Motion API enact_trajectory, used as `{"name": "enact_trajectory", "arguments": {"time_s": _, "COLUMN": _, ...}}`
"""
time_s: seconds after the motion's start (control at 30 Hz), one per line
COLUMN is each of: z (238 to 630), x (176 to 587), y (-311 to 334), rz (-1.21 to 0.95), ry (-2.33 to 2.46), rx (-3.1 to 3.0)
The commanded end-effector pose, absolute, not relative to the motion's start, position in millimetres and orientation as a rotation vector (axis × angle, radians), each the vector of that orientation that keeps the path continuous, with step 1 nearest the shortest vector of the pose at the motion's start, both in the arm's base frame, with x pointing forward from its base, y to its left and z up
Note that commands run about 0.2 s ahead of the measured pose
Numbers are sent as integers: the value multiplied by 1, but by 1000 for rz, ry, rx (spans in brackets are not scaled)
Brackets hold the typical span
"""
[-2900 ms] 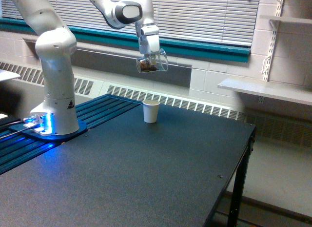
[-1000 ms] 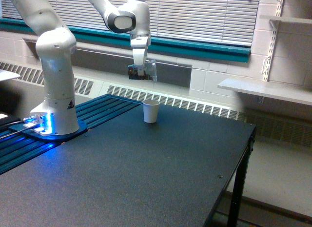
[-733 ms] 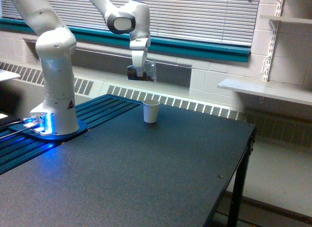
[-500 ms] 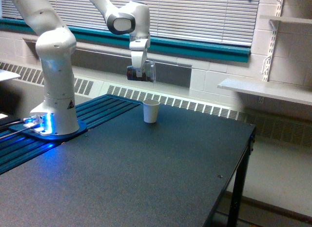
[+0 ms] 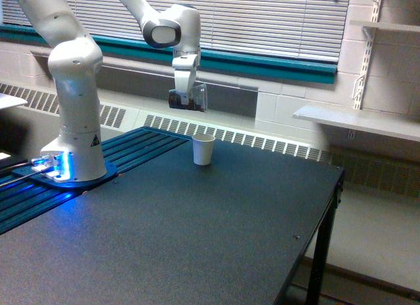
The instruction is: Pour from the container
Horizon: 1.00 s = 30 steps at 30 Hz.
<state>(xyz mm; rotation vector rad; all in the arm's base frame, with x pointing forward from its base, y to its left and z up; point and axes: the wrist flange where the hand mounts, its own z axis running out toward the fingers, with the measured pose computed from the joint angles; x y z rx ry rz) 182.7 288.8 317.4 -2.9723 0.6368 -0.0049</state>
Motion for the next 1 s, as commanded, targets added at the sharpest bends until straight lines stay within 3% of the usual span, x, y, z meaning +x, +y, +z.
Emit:
{"name": "enact_trajectory", "arguments": {"time_s": 0.03, "z": 316, "x": 179, "y": 293, "rz": 0, "ry": 672, "rx": -2953}}
{"name": "enact_trajectory", "arguments": {"time_s": 1.0, "z": 306, "x": 177, "y": 284, "rz": 49, "ry": 772, "rx": -2903}}
